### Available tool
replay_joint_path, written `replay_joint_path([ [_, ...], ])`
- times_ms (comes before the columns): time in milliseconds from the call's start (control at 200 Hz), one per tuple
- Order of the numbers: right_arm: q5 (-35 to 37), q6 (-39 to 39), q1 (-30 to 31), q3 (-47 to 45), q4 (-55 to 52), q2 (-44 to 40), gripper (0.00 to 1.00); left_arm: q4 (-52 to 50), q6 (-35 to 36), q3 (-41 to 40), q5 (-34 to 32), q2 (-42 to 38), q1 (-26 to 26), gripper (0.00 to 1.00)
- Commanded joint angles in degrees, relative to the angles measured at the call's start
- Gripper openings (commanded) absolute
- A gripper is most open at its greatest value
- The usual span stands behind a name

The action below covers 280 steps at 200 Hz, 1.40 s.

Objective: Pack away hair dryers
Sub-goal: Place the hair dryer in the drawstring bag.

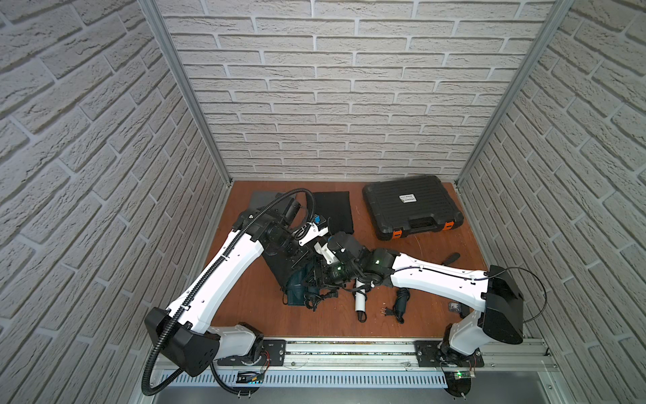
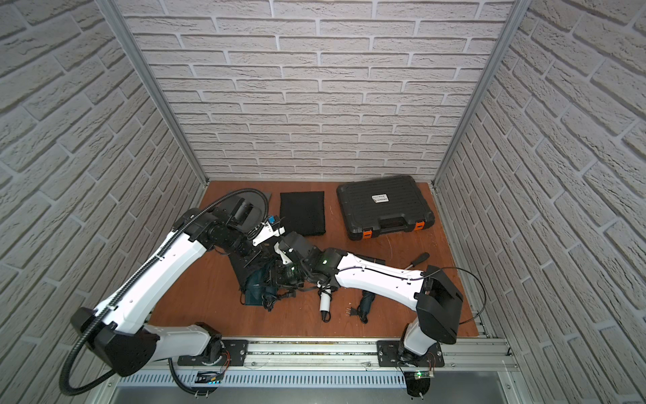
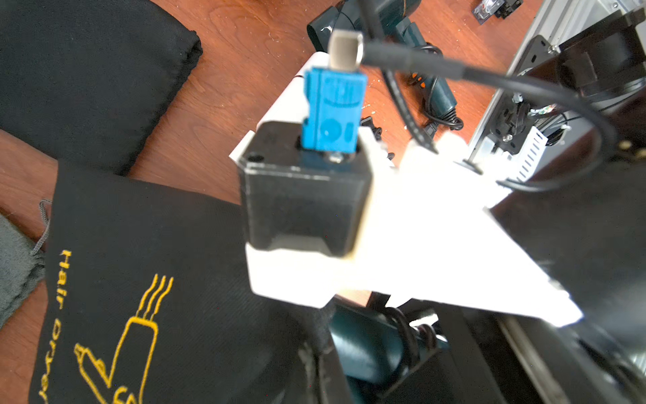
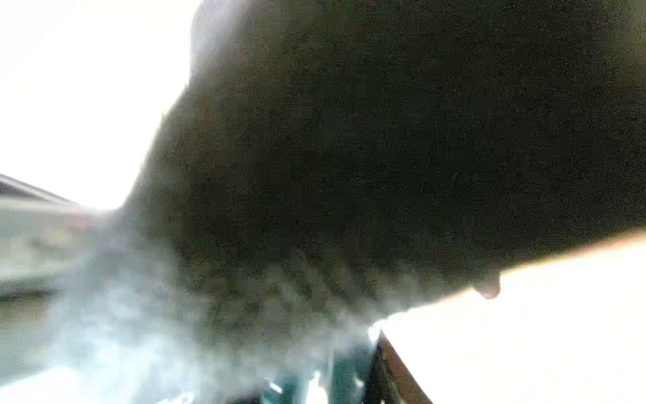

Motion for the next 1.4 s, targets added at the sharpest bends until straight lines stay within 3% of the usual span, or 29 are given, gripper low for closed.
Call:
replay_joint_path([
  [0, 0.09, -3.09, 0.23, 0.97, 2.48, -1.43, 0.03, -2.15, 1.76, 2.25, 2.85, -0.66, -0.06, 0.0],
  [250, 4.4, -10.15, 0.22, 1.66, -8.22, -2.02, 0.03, -6.81, 5.49, 4.14, 9.95, -2.3, 1.46, 0.0],
  [390, 3.06, -10.63, 0.21, 1.84, -6.64, -3.37, 0.03, -7.17, 5.62, 3.8, 11.26, -2.32, 2.0, 0.0],
  [730, 2.42, -5.01, -1.64, 2.15, -4.79, -2.67, 0.03, -7.01, 5.42, 1.66, 12.28, -2.47, 1.73, 0.0],
  [1095, 2.77, -0.92, -3.15, 3.11, -2.08, -1.23, 0.03, -1.77, -1.26, -4.52, 13.31, -4.38, 3.17, 0.0],
  [1395, 4.67, 1.63, -3.38, 5.63, -0.33, 1.72, 0.03, -1.73, -2.75, -3.8, 18.68, -4.31, 4.52, 0.0],
])
